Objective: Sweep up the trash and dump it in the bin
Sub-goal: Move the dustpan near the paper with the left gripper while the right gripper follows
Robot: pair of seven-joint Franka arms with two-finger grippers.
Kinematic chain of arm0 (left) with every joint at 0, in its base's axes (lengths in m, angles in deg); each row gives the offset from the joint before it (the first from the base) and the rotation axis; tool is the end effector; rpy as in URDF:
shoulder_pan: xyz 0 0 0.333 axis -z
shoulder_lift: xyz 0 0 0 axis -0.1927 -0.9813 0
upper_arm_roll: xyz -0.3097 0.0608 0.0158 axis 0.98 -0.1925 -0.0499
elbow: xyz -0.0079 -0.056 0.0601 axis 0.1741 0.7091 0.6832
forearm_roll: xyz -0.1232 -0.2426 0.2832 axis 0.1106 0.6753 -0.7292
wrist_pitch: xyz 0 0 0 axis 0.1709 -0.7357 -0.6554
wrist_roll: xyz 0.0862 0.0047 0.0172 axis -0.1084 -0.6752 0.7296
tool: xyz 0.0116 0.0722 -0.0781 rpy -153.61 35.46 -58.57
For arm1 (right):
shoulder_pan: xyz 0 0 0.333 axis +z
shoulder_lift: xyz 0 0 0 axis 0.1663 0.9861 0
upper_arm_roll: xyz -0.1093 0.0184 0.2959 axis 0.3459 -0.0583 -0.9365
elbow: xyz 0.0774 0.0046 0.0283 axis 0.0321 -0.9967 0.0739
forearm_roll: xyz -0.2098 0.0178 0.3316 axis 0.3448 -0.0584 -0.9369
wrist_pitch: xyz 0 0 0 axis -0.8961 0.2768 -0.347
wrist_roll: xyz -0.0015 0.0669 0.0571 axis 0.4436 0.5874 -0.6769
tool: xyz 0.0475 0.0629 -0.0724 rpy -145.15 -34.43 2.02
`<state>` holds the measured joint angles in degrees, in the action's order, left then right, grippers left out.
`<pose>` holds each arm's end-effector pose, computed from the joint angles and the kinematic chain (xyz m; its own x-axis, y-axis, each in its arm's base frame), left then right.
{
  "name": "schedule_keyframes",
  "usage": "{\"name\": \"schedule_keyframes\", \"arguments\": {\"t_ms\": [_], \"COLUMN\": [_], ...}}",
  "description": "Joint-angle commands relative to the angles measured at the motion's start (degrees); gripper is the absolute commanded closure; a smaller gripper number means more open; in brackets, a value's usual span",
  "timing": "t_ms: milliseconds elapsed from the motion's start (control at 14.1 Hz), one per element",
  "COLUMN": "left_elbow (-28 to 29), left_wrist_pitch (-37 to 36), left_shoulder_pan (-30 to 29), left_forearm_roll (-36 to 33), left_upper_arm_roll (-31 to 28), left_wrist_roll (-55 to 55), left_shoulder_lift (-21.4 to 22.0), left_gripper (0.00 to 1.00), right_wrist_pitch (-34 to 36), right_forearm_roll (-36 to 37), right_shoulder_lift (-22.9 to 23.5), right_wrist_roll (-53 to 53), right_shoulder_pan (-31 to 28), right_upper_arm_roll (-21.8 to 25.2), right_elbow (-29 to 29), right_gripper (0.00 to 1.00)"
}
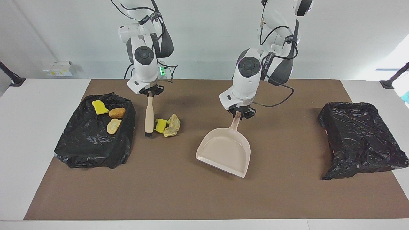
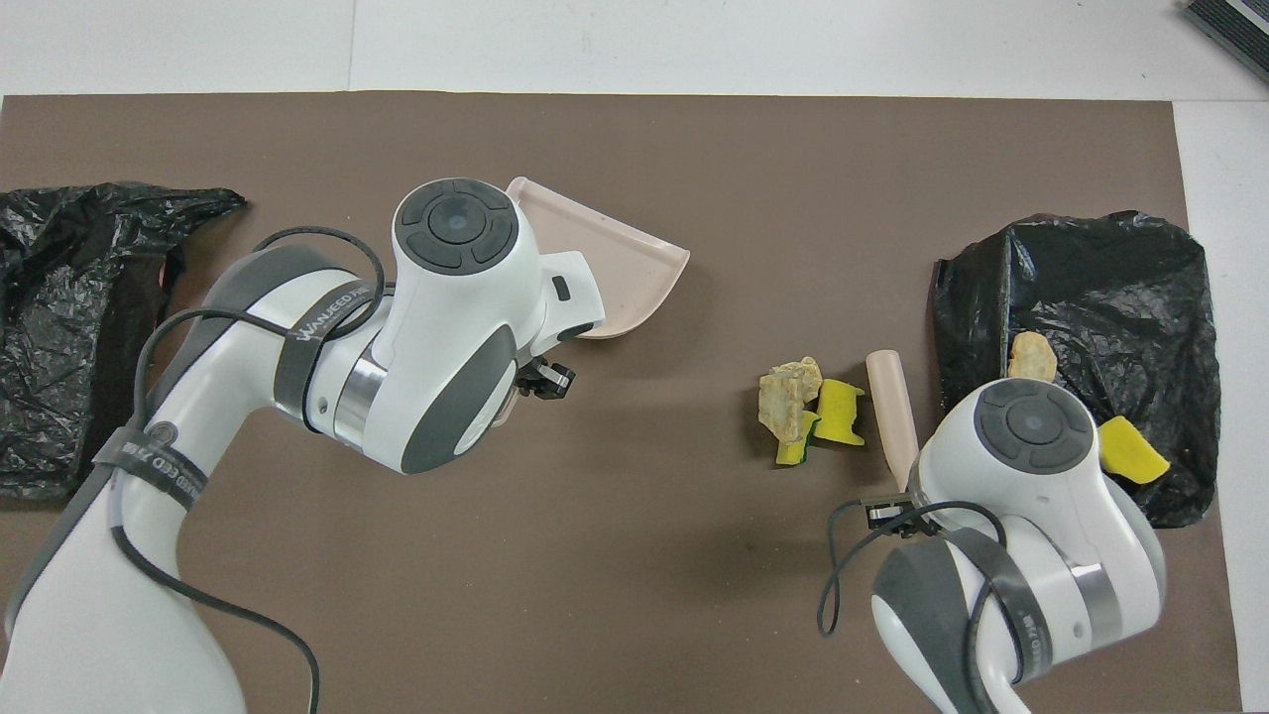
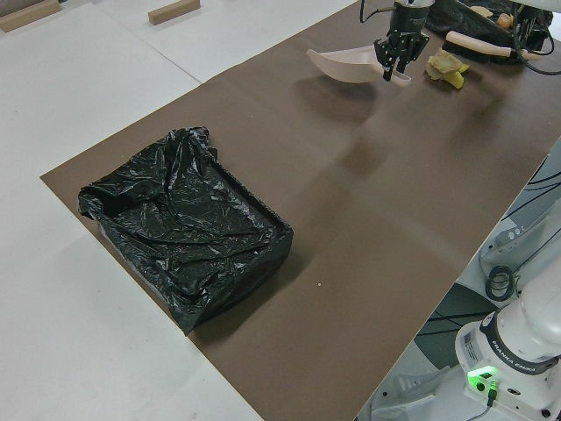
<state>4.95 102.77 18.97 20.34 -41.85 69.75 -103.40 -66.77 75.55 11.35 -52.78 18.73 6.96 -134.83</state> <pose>0.5375 -0.3272 0.4392 0.7997 -0.5855 -0.1328 -0.5880 -0.8085 0.0236 0.4300 0.1037 0.3721 0.9615 -0.0021 -0.2748 0.0437 -0.9861 0.1603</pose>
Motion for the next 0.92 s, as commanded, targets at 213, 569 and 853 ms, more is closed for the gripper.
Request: {"name": "schedule_keyframes", "arguments": {"t_ms": [213,569,853], "left_elbow": [6.62,14.59,17.43], "left_wrist_pitch": [0.98,6.15,7.4], "left_shoulder_pan": [-4.5,-2.85,1.8], "left_forearm_roll": [-0.96,-4.54,-9.3], "left_upper_arm_roll": [-0.08,-0.26,-0.26], "left_wrist_roll": [-39.0,-50.33,-41.74], "left_shoulder_lift": [4.3,7.72,7.12], "left_gripper": [1.0,1.0,1.0], "right_wrist_pitch": [-1.32,-4.13,-5.53], "right_forearm_roll": [-1.23,-6.33,-10.2], "right_shoulder_lift": [-1.62,-1.71,-1.18], "right_wrist_roll": [-2.16,-1.36,-1.81], "right_shoulder_pan": [-2.92,-2.31,0.93], "right_upper_arm_roll": [-0.86,-0.95,-0.86], "right_elbow": [-2.48,-4.94,-4.94], "right_gripper": [1.0,1.0,1.0]}}
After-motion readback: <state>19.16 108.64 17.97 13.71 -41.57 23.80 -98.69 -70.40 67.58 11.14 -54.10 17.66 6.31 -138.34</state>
